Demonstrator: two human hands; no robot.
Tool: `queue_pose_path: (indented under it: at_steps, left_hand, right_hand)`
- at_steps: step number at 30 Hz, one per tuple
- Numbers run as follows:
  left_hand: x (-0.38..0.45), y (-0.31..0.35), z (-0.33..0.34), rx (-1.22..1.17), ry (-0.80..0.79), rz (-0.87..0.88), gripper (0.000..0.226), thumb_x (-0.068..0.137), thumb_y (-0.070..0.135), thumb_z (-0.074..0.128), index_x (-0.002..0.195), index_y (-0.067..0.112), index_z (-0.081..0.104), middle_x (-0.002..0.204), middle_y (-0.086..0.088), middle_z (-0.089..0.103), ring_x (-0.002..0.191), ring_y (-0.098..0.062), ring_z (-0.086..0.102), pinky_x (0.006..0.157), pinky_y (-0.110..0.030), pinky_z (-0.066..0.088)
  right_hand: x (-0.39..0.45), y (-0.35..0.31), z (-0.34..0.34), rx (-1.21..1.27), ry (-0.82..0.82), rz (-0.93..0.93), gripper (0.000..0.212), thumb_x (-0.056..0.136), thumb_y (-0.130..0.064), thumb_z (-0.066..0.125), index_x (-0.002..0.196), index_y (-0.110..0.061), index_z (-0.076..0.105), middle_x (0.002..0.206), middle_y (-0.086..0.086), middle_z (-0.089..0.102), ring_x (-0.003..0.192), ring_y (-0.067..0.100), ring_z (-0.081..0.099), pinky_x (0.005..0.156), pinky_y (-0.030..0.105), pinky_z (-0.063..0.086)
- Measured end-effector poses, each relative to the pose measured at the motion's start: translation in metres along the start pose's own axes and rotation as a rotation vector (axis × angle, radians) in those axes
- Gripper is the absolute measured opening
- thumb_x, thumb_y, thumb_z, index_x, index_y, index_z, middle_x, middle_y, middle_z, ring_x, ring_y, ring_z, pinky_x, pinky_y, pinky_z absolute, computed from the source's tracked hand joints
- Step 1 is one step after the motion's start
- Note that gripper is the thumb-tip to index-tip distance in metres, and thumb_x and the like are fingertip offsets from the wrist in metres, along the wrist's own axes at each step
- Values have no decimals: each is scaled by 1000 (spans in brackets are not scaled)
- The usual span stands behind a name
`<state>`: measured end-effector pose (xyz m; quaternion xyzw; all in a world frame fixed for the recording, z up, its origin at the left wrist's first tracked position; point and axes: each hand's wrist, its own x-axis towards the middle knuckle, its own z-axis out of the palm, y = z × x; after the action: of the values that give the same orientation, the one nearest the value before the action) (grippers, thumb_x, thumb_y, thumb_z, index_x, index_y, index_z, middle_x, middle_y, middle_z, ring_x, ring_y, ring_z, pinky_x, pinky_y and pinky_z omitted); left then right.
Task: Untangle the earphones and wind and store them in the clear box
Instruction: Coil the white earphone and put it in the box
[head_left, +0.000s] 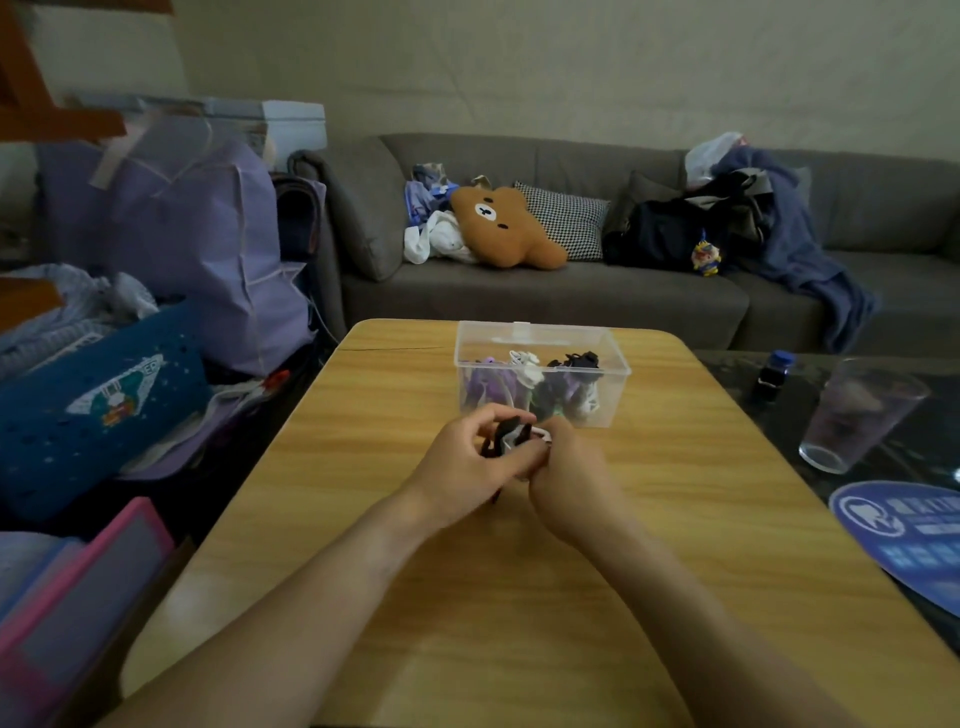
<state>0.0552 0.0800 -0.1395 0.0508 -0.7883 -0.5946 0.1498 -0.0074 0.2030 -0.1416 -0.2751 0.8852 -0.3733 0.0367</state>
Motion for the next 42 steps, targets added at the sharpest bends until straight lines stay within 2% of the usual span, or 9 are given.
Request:
queue_pose_path:
  at_steps: [4, 6, 13, 16, 18, 22, 25, 35, 42]
  left_hand:
    - [6, -5, 7, 53, 143, 95, 26, 82, 30, 79, 106, 25, 74, 110, -5, 66, 99, -12, 67, 89, -33, 58]
    - [5, -2, 10, 104, 228, 142, 20, 82, 24, 79, 102, 25, 74, 109, -2, 62, 98, -7, 63, 91, -28, 56]
    - [4, 5, 19, 194, 306, 247, 20, 81, 23, 79, 95, 28, 67, 103, 7, 58, 101, -8, 58, 86, -21, 53]
    - [3, 10, 25, 430, 355, 251, 28, 82, 34, 76, 104, 40, 60, 105, 17, 58, 108, -7, 51, 101, -31, 33]
    - [4, 10, 26, 572, 388, 257, 33, 84, 31, 72, 113, 36, 57, 106, 17, 57, 107, -4, 46, 97, -32, 25]
    - [7, 10, 21, 568, 196, 59, 20, 93, 24, 61, 112, 20, 60, 109, 2, 47, 100, -16, 52, 86, -30, 42]
    - [8, 8, 19, 599, 161, 63, 10, 95, 18, 56, 104, 20, 61, 103, -1, 57, 90, -20, 56, 70, -29, 39]
    - [-2, 5, 12, 771, 321, 58, 33, 99, 24, 47, 130, 36, 43, 114, -1, 53, 91, -29, 62, 72, -42, 53]
    - [-2, -3, 9, 584, 342, 86, 40, 96, 9, 52, 126, 35, 47, 115, -1, 53, 93, -23, 59, 77, -43, 53]
  right_hand:
    - [0, -3, 0, 241, -124, 81, 16, 99, -2, 44, 111, -7, 52, 98, 10, 64, 83, 26, 64, 67, 39, 55]
    - [-1, -3, 0, 474, -181, 107, 18, 103, -4, 37, 108, -10, 53, 95, 11, 66, 75, 22, 65, 60, 34, 55]
    - [7, 10, -5, 805, -236, 49, 26, 106, -5, 42, 116, -2, 65, 107, 12, 74, 98, 23, 72, 79, 34, 60]
    - [11, 15, -2, 524, -44, 40, 18, 104, -15, 48, 107, -5, 63, 93, 7, 72, 83, 21, 70, 69, 30, 59]
    - [12, 16, -3, 199, 97, 9, 18, 105, -25, 46, 102, -12, 58, 83, -3, 63, 72, 11, 60, 57, 22, 46]
    - [6, 9, -2, 56, 141, -66, 13, 106, -25, 45, 97, -16, 50, 80, -6, 56, 67, 6, 52, 48, 19, 33]
    - [6, 7, 2, -49, 180, -116, 13, 104, -22, 47, 96, -13, 51, 86, 1, 59, 68, 12, 52, 49, 20, 31]
    - [1, -13, 3, -24, 354, -220, 17, 90, -27, 69, 83, -22, 53, 74, -11, 55, 64, 4, 49, 54, 14, 28]
    - [3, -17, 10, 148, 425, -212, 23, 75, -24, 84, 71, -21, 61, 61, -11, 62, 55, 7, 60, 48, 22, 46]
